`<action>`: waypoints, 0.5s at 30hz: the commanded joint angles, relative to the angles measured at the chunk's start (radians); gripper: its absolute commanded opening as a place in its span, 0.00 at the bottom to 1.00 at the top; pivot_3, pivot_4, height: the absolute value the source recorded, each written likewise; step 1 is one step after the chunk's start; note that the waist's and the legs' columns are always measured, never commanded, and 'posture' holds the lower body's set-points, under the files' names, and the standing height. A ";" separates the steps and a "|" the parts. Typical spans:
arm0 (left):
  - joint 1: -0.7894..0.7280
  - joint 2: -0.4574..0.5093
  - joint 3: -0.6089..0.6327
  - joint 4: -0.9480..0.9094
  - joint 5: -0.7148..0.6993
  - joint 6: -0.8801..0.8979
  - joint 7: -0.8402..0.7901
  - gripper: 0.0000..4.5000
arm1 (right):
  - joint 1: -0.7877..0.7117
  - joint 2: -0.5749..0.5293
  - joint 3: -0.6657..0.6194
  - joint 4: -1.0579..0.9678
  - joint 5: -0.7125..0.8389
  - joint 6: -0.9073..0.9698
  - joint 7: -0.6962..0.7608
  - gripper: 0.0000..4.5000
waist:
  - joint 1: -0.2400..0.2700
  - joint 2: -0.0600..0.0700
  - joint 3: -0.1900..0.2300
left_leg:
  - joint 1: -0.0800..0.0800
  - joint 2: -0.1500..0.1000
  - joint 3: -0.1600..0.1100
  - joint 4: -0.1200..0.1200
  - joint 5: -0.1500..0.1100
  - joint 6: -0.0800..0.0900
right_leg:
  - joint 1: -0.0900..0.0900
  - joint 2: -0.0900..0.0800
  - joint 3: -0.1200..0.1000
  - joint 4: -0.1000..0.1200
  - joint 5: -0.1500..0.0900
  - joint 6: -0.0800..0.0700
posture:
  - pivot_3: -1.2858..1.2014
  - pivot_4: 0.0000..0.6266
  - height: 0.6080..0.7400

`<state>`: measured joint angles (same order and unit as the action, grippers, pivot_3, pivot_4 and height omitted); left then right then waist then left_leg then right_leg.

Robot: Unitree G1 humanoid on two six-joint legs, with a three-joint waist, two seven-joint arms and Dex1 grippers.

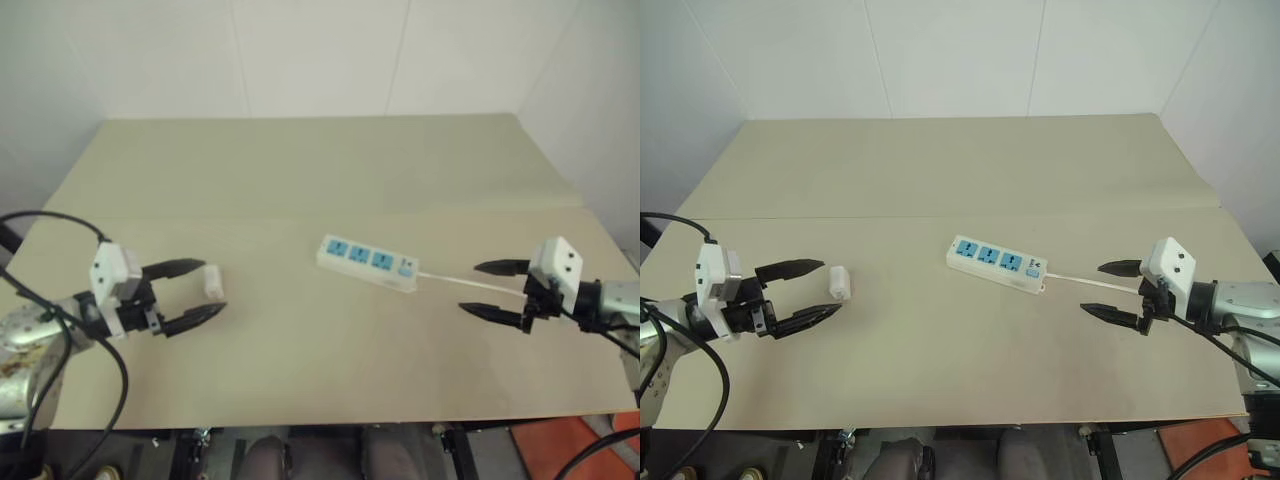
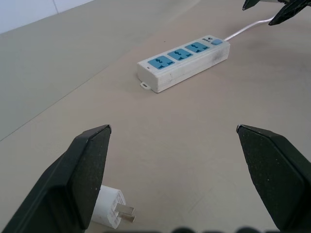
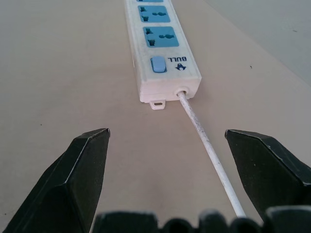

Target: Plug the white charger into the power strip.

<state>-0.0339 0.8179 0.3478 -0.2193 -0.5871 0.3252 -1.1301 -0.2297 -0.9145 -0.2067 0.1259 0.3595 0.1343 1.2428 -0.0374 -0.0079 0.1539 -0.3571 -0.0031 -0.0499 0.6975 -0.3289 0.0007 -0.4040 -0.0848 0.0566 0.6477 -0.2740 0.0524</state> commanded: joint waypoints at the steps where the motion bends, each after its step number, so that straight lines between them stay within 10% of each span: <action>1: -0.006 0.002 0.008 -0.005 -0.004 -0.023 -0.004 1.00 | -0.013 -0.021 -0.033 -0.026 0.019 0.003 -0.001 0.99 | 0.000 0.000 0.000 | 0.000 0.000 0.000 0.000 0.000 0.000 | 0.000 0.000 0.000 0.000 0.000 0.000 | 0.52 0.24 1.00; 15: -0.028 -0.001 -0.009 0.012 0.001 -0.026 -0.005 1.00 | -0.202 0.073 0.093 0.121 -0.024 -0.024 -0.002 0.99 | -0.010 0.000 0.000 | 0.002 0.000 0.002 0.000 0.000 0.000 | 0.001 0.001 0.001 0.000 0.000 0.000 | 0.52 0.24 1.00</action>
<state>-0.0472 0.8153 0.3330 -0.2040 -0.5862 0.3246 -1.1308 -0.3975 -0.8579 -0.1364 0.2152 0.3520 0.1322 1.2410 -0.0472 -0.0081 0.1540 -0.3543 -0.0032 -0.0483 0.6973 -0.3289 0.0005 -0.4028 -0.0836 0.0580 0.6479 -0.2739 0.0524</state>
